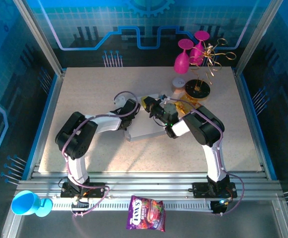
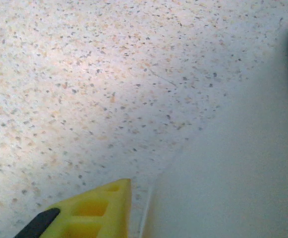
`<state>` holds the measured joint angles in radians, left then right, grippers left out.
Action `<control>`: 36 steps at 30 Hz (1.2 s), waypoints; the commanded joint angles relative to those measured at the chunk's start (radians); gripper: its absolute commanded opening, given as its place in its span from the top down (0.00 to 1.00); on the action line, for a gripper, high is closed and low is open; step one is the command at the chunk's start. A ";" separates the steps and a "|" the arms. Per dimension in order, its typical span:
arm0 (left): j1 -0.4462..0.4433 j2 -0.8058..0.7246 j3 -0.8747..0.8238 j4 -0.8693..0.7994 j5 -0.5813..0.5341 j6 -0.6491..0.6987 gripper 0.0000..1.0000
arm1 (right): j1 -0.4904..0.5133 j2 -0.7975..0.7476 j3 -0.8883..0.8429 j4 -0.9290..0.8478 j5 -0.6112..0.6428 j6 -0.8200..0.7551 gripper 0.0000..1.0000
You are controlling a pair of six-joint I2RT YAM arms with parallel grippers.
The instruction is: Fold the paper box
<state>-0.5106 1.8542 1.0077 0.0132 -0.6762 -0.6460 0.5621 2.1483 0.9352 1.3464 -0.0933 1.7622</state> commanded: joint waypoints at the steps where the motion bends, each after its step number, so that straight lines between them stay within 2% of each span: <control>1: 0.046 -0.047 -0.064 0.044 0.067 0.068 0.66 | -0.005 -0.021 -0.013 -0.050 0.018 0.012 1.00; 3: 0.056 -0.082 -0.091 0.076 0.079 0.091 0.59 | -0.006 -0.021 -0.014 -0.051 0.020 0.012 1.00; 6: 0.075 -0.125 -0.125 0.118 0.105 0.124 0.55 | -0.007 -0.019 -0.013 -0.053 0.018 0.011 1.00; 11: 0.096 -0.163 -0.162 0.190 0.157 0.168 0.52 | -0.008 -0.022 -0.011 -0.063 0.013 0.010 1.00; 17: 0.103 -0.163 -0.161 0.201 0.176 0.185 0.55 | -0.008 -0.027 -0.007 -0.076 0.010 0.011 1.00; 18: 0.103 -0.160 -0.159 0.197 0.174 0.184 0.58 | -0.008 -0.027 -0.007 -0.078 0.011 0.011 1.00; 20: 0.107 -0.150 -0.157 0.196 0.190 0.184 0.79 | -0.008 -0.027 -0.006 -0.078 0.010 0.012 1.00; 22: 0.108 -0.140 -0.156 0.193 0.191 0.184 0.97 | -0.007 -0.032 -0.006 -0.080 0.013 0.015 1.00; 23: 0.107 -0.135 -0.153 0.183 0.184 0.182 1.00 | -0.008 -0.037 -0.008 -0.083 0.019 0.015 1.00; 27: 0.111 -0.131 -0.123 0.092 0.159 0.172 1.00 | -0.007 -0.103 -0.038 -0.152 0.052 0.002 0.65; 29: 0.113 -0.134 -0.092 0.009 0.144 0.165 1.00 | -0.008 -0.186 -0.050 -0.257 0.078 -0.029 0.50; 32: 0.128 -0.167 -0.077 -0.067 0.162 0.155 1.00 | -0.013 -0.329 -0.089 -0.444 0.102 -0.076 0.33; 36: 0.154 -0.219 -0.056 -0.168 0.208 0.153 1.00 | -0.030 -0.492 -0.076 -0.672 0.109 -0.115 0.21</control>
<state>-0.3775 1.6928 0.9138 -0.0425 -0.4892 -0.4725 0.5495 1.7584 0.8452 0.8864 -0.0246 1.7061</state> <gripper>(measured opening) 0.053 0.781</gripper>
